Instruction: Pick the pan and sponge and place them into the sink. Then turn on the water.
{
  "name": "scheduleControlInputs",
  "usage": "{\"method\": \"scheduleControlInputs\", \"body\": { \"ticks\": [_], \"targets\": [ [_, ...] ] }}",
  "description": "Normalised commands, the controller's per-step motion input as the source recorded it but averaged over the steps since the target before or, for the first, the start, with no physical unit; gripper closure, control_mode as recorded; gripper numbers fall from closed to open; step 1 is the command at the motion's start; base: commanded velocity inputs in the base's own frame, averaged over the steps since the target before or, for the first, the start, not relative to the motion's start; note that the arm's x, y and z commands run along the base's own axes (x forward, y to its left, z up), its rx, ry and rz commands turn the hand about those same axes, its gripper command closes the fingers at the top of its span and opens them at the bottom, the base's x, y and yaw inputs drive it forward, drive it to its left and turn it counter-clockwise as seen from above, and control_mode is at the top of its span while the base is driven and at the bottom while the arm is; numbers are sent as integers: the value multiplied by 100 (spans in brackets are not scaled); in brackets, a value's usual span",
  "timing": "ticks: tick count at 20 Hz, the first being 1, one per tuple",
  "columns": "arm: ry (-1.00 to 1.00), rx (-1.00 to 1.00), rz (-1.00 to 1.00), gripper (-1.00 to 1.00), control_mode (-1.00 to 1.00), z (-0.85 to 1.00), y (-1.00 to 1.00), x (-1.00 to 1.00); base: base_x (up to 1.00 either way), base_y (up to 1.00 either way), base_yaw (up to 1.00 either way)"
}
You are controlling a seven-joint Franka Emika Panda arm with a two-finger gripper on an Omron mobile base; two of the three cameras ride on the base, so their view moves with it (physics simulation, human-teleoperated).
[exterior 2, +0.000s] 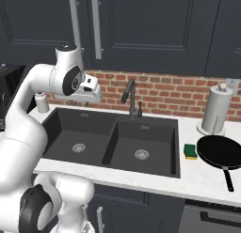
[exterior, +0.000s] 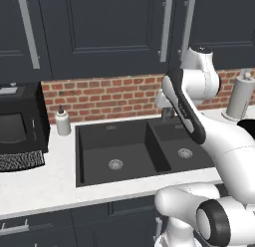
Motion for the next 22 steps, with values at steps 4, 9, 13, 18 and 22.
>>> {"method": "scheduleControlInputs", "body": {
  "ticks": [4,9,13,18,22],
  "targets": [
    [0,0,0,-100,100,0,0,0,-1,0,0],
    [0,0,0,-100,100,0,0,0,-41,0,-1],
    [0,0,0,-100,100,0,0,0,-37,-29,-1],
    [0,0,0,-100,100,0,0,0,-1,-81,0],
    [0,0,0,-100,100,0,0,0,1,-85,0]
  ]
}}
